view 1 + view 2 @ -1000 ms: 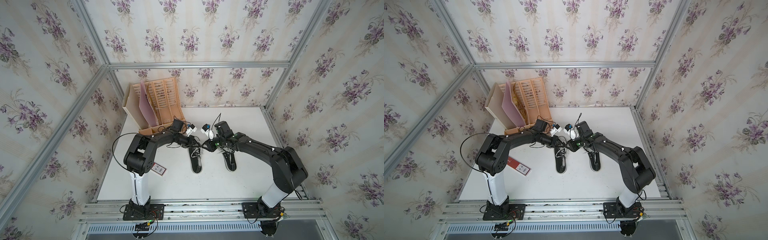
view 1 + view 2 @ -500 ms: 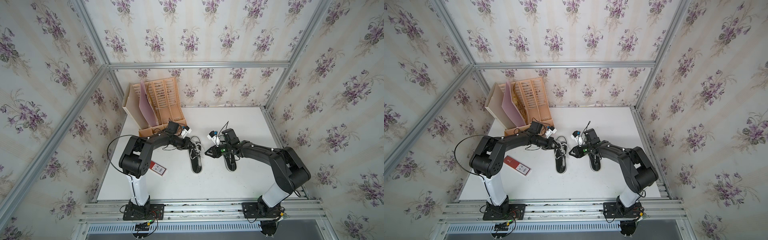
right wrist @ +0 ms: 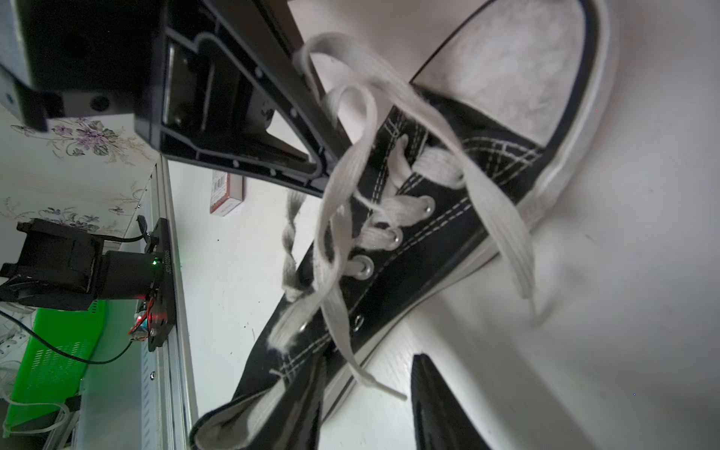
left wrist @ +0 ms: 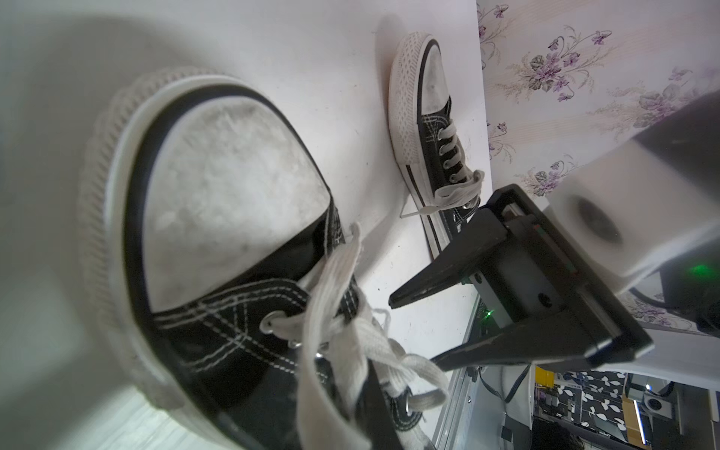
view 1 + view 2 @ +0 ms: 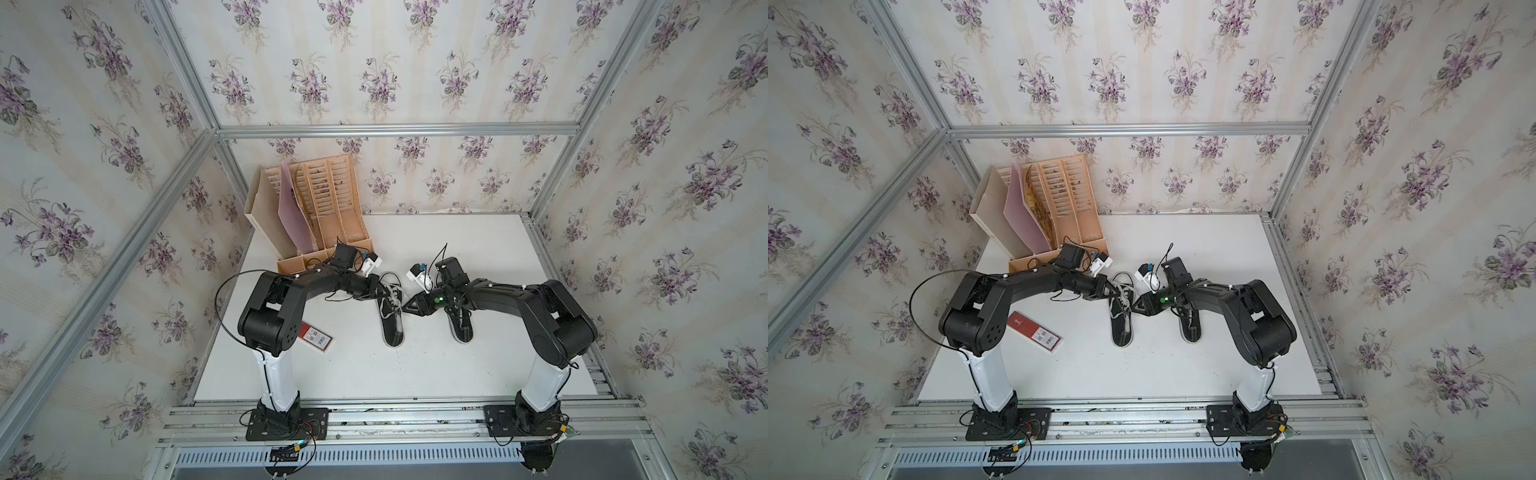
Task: Tie the shoes
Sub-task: Cross the shoelace with the shoelace.
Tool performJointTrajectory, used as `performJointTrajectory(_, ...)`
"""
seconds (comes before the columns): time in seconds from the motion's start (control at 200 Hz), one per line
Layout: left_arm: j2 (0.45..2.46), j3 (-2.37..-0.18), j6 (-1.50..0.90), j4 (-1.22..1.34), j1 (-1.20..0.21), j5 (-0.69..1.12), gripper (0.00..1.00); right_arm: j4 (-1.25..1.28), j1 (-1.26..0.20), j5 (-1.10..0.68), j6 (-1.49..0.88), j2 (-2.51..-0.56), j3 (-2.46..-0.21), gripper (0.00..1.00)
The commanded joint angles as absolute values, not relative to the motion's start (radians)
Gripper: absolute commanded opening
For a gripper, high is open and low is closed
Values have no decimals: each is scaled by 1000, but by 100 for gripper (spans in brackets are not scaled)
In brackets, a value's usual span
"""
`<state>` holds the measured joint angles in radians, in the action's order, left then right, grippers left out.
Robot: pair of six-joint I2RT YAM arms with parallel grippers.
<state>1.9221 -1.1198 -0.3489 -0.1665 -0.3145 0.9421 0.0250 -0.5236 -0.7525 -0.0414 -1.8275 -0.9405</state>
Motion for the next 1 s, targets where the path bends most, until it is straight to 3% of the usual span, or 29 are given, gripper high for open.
performJointTrajectory(0.0, 1925, -1123, -352, -153, -313, 939, 0, 28, -530, -786, -21, -1843, -951, 40)
performJointTrajectory(0.2, 1924, -1127, -352, -156, -314, 938, 0, 28, -530, -806, -23, -1868, -962, 32)
performJointTrajectory(0.37, 1910, -1126, -352, -160, -313, 931, 2, 8, -569, -783, -24, -1846, -963, 0)
performJointTrajectory(0.44, 1891, -1117, -348, -171, -312, 915, 8, 2, -568, -734, -29, -1799, -939, 0)
performJointTrajectory(0.514, 1859, -1097, -339, -187, -310, 898, 24, -24, -564, -697, -35, -1761, -921, 0)
performJointTrajectory(0.709, 1744, -1007, -310, -250, -275, 849, 54, -89, -564, -644, -50, -1730, -895, 0)
performJointTrajectory(0.794, 1694, -983, -299, -297, -248, 828, 60, -87, -563, -617, -58, -1720, -887, 0)
performJointTrajectory(0.994, 1612, -1019, -251, -415, -226, 724, 60, -92, -564, -598, -61, -1720, -897, 0)
